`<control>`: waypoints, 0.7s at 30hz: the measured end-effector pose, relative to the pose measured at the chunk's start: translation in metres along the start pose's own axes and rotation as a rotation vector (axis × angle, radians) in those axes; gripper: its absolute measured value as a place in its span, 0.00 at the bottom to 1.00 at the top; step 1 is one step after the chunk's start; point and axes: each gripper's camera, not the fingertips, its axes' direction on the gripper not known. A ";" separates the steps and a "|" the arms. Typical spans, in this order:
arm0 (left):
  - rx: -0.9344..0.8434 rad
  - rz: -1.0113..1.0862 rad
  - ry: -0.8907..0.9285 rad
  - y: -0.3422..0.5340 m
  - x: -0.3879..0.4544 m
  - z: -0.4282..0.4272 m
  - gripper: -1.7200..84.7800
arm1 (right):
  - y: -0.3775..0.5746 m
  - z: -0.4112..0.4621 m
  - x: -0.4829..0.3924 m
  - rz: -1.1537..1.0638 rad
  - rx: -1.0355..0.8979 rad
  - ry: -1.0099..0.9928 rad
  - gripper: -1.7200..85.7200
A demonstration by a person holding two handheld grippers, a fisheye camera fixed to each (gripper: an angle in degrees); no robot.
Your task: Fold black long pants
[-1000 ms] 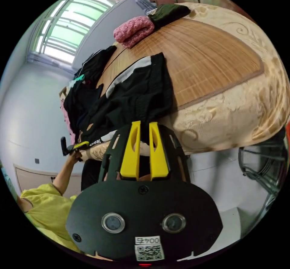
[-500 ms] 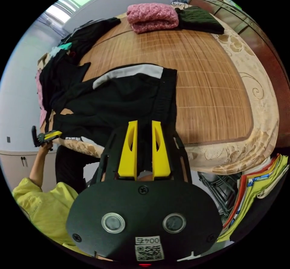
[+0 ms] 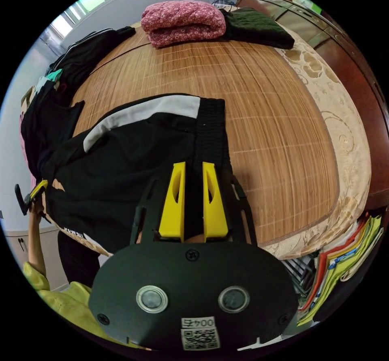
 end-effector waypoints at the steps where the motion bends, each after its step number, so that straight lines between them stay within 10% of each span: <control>1: -0.050 0.002 0.005 -0.009 -0.006 0.011 0.09 | -0.011 0.002 0.001 -0.010 0.001 0.012 0.11; 21: 0.091 -0.155 0.068 -0.039 -0.048 -0.003 0.10 | -0.036 -0.031 0.081 -0.059 0.065 -0.096 0.12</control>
